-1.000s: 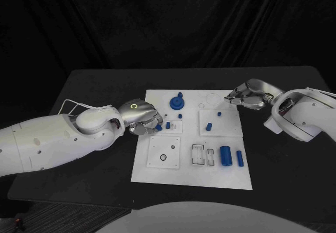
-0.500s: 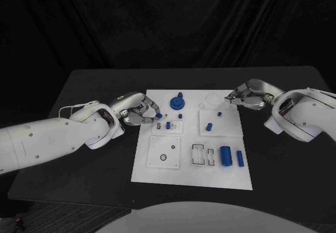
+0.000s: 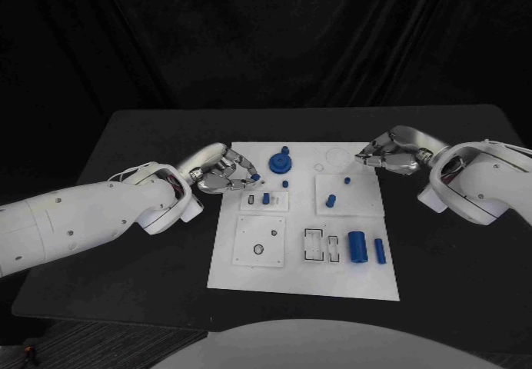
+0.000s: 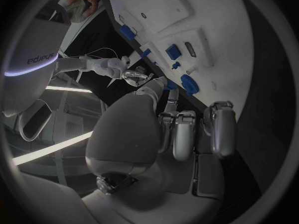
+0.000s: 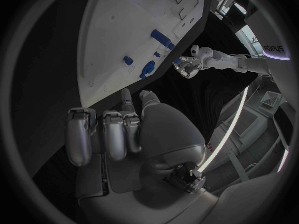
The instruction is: Assemble the parts on the task board
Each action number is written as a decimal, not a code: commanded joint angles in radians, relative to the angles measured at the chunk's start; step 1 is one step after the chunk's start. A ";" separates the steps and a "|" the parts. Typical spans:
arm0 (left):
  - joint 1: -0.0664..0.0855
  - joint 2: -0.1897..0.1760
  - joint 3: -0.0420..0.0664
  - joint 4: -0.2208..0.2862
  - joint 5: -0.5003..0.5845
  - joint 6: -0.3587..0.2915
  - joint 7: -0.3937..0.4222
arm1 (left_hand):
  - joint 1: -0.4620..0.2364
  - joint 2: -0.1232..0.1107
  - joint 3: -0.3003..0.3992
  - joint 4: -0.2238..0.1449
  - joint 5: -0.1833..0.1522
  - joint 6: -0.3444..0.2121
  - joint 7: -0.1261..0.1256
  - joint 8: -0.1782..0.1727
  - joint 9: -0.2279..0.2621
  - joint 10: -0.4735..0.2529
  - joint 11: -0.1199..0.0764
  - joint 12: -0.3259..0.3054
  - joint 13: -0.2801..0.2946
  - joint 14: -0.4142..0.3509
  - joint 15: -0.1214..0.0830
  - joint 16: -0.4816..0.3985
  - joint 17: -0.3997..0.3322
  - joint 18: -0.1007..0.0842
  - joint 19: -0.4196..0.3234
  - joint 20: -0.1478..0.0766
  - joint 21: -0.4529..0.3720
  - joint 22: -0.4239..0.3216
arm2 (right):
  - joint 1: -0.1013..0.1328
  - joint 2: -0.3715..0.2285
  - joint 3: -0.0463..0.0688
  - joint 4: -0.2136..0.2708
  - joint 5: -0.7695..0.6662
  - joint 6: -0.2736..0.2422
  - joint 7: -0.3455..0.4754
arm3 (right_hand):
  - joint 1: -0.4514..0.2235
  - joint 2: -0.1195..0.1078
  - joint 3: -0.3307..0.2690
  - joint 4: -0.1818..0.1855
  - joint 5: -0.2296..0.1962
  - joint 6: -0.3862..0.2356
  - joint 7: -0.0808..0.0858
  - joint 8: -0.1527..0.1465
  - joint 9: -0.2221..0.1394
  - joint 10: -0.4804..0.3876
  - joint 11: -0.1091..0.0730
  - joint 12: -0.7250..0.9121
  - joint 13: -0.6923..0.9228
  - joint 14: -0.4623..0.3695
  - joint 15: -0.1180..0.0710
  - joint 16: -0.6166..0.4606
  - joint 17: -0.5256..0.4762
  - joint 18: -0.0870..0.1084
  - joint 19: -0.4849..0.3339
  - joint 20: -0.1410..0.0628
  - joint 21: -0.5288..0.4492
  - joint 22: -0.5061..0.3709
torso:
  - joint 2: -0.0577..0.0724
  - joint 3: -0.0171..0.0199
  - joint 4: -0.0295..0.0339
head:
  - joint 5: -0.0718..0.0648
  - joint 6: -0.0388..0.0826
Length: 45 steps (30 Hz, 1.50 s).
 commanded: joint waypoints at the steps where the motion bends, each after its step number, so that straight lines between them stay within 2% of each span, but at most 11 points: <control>1: -0.007 0.003 0.000 -0.008 0.060 0.059 0.040 | 0.008 0.014 0.001 -0.005 0.011 0.030 -0.033 -0.008 -0.005 0.072 0.001 -0.014 0.233 0.104 -0.003 0.003 0.263 0.002 -0.008 0.001 -0.005 0.201 | -0.003 -0.002 0.001 0.001 -0.001 -0.001 -0.006 | 0.011 -0.003 0.004 0.001 0.006 0.007 0.002 -0.005 -0.002 0.109 -0.006 -0.007 0.067 0.105 -0.005 0.003 0.263 0.000 0.071 -0.004 -0.003 0.241 | 0.001 -0.0008 -0.0009 | 0.000 0.000; 8: -0.014 0.001 0.000 -0.012 0.042 0.068 0.033 | 0.024 0.011 0.005 -0.015 0.033 0.033 -0.021 -0.014 -0.020 0.049 0.008 -0.038 0.215 0.104 0.003 0.003 0.263 0.002 -0.011 0.005 -0.005 0.201 | -0.004 -0.004 0.001 0.003 -0.001 -0.001 -0.005 | 0.011 -0.003 0.004 0.001 0.006 0.007 0.002 -0.005 -0.002 0.109 -0.006 -0.007 0.067 0.105 -0.005 0.003 0.263 0.000 0.071 -0.004 -0.003 0.241 | 0.000 -0.0011 -0.0004 | 0.004 0.000; 14: -0.017 -0.002 0.000 -0.008 0.011 0.071 0.018 | 0.023 0.005 0.001 -0.017 0.027 0.038 -0.020 -0.013 -0.023 0.052 0.010 -0.035 0.217 0.104 0.004 0.003 0.263 0.001 -0.010 0.006 -0.003 0.201 | -0.005 -0.003 0.001 0.006 -0.001 -0.003 -0.002 | 0.011 -0.005 0.008 0.000 0.005 0.008 0.002 -0.006 -0.002 0.109 -0.005 -0.007 0.067 0.105 -0.005 0.003 0.263 0.000 0.071 -0.004 -0.002 0.241 | 0.000 -0.0012 -0.0001 | 0.004 0.000; 18: -0.018 -0.005 0.000 -0.004 0.005 0.066 0.017 | 0.024 0.003 0.000 -0.017 0.025 0.039 -0.019 -0.013 -0.024 0.057 0.011 -0.029 0.222 0.104 0.005 0.003 0.263 0.000 -0.008 0.007 0.000 0.202 | -0.005 -0.006 0.001 0.016 -0.001 -0.014 0.004 | 0.023 -0.020 0.019 -0.016 -0.018 0.011 0.003 -0.007 -0.002 0.109 -0.004 -0.007 0.067 0.105 -0.004 0.003 0.263 0.000 0.072 -0.003 -0.002 0.241 | -0.001 -0.0012 0.0014 | 0.004 0.000; 26: -0.019 -0.007 0.000 0.000 0.001 0.063 0.001 | 0.024 0.000 -0.002 -0.019 0.022 0.039 -0.017 -0.015 -0.028 0.060 0.012 -0.026 0.224 0.104 0.006 0.003 0.263 0.000 -0.007 0.008 0.001 0.203 | -0.005 -0.008 0.001 0.025 -0.001 -0.030 0.017 | 0.045 -0.039 0.037 -0.048 -0.091 0.018 0.002 -0.008 -0.002 0.109 -0.006 -0.007 0.067 0.105 -0.004 0.003 0.263 0.000 0.073 -0.003 0.000 0.242 | -0.001 -0.0005 0.0003 | 0.008 0.000; 27: -0.019 -0.008 0.000 0.000 0.001 0.064 -0.005 | 0.025 0.000 -0.003 -0.019 0.021 0.038 -0.016 -0.016 -0.029 0.062 0.013 -0.025 0.225 0.104 0.006 0.003 0.263 0.000 -0.007 0.008 0.001 0.203 | -0.005 -0.008 0.001 0.026 -0.001 -0.030 0.018 | 0.056 -0.035 0.057 -0.059 -0.189 0.018 0.001 -0.010 -0.003 0.109 -0.006 -0.007 0.067 0.105 -0.006 0.003 0.263 0.000 0.073 -0.005 0.000 0.242 | 0.000 -0.0006 -0.0004 | 0.010 0.000; 28: -0.019 -0.008 0.000 0.000 0.001 0.066 -0.011 | 0.025 -0.001 -0.003 -0.020 0.019 0.038 -0.016 -0.016 -0.030 0.063 0.013 -0.023 0.226 0.104 0.006 0.003 0.263 0.000 -0.006 0.008 0.003 0.203 | -0.005 -0.007 0.001 0.026 -0.001 -0.029 0.018 | 0.057 -0.035 0.062 -0.061 -0.204 0.019 0.001 -0.011 -0.003 0.109 -0.007 -0.007 0.067 0.105 -0.006 0.003 0.263 0.000 0.073 -0.005 0.000 0.242 | 0.000 -0.0008 -0.0009 | 0.011 0.000; 30: -0.019 -0.010 0.000 0.000 0.000 0.070 -0.027 | 0.024 -0.003 -0.009 -0.019 -0.006 0.040 -0.014 -0.020 -0.038 0.068 0.016 -0.018 0.230 0.104 0.009 0.003 0.263 0.000 -0.008 0.011 0.001 0.202 | -0.005 -0.007 0.001 0.026 -0.001 -0.027 0.018 | 0.057 -0.036 0.064 -0.062 -0.208 0.019 0.001 -0.011 -0.003 0.109 -0.007 -0.007 0.067 0.105 -0.006 0.003 0.263 -0.001 0.074 -0.005 0.001 0.243 | 0.000 -0.0009 -0.0016 | 0.012 0.000; 35: -0.022 -0.012 0.000 0.002 -0.028 0.074 -0.060 | 0.035 -0.006 -0.008 -0.028 -0.012 0.040 -0.012 -0.024 -0.046 0.078 0.017 -0.007 0.238 0.104 0.010 0.003 0.263 0.001 -0.009 0.012 0.000 0.202 | -0.005 -0.006 0.001 0.026 -0.001 -0.020 0.018 | 0.058 -0.037 0.067 -0.064 -0.210 0.019 0.001 -0.011 -0.003 0.109 -0.007 -0.007 0.067 0.105 -0.006 0.003 0.263 -0.001 0.074 -0.005 0.001 0.243 | 0.000 -0.0014 -0.0010 | 0.012 0.000; 39: -0.028 -0.008 0.000 0.003 -0.078 0.074 -0.086 | 0.031 -0.006 -0.017 -0.025 -0.047 0.044 -0.013 -0.027 -0.058 0.085 0.018 0.001 0.244 0.104 0.012 0.003 0.263 0.001 -0.007 0.015 0.003 0.202 | -0.005 -0.005 0.001 0.026 -0.001 -0.014 0.017 | 0.060 -0.037 0.070 -0.066 -0.211 0.019 0.001 -0.011 -0.003 0.109 -0.007 -0.007 0.067 0.105 -0.006 0.003 0.263 -0.001 0.074 -0.005 0.001 0.243 | 0.000 -0.0016 0.0016 | 0.009 0.000; 45: -0.035 0.001 0.000 -0.002 -0.097 0.072 -0.099 | 0.031 -0.007 -0.019 -0.026 -0.057 0.044 -0.013 -0.028 -0.062 0.086 0.017 0.002 0.245 0.104 0.011 0.003 0.263 0.001 -0.008 0.015 0.002 0.202 | -0.005 -0.004 0.001 0.025 -0.001 -0.009 0.015 | 0.061 -0.038 0.072 -0.068 -0.211 0.020 0.001 -0.011 -0.003 0.109 -0.007 -0.007 0.067 0.105 -0.006 0.003 0.263 -0.001 0.074 -0.005 0.001 0.243 | 0.000 -0.0003 0.0000 | 0.010 0.000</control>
